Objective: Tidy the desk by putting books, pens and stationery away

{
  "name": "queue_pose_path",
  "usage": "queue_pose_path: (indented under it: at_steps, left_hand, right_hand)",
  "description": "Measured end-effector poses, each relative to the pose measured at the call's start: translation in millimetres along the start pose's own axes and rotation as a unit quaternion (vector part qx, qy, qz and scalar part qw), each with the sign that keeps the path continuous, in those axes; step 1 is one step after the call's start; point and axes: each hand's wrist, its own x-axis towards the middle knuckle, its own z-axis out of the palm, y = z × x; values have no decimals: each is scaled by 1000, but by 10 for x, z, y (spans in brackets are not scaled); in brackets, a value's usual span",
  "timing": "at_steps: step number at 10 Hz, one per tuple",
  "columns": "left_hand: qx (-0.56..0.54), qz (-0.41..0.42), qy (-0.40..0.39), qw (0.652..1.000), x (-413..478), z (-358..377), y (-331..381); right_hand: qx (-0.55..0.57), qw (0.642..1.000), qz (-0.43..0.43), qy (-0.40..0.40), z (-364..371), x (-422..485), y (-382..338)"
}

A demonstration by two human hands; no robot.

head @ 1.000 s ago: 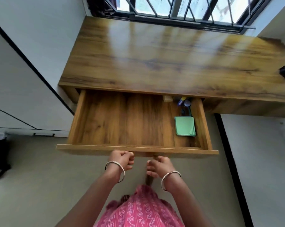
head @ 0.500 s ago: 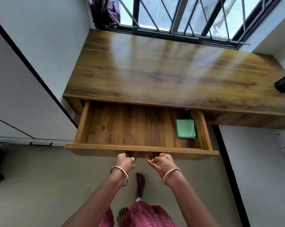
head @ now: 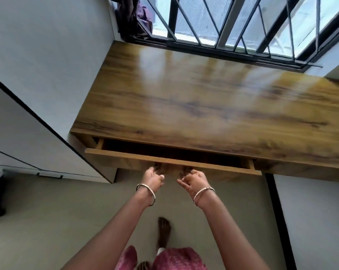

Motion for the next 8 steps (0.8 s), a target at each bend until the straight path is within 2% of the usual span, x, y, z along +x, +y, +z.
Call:
queue_pose_path:
  at_steps: [3,6,8]
  left_hand:
    - [-2,6,67,998,450,59,391]
    - [45,-6,72,996,523,191,294]
    - [221,0,7,975,475,163,283]
  right_hand:
    - [-57,997,9,-46,184,481,-362]
    - [-91,994,17,-53,138,615,-430]
    - [-158,984,-22,-73,49,420,-502]
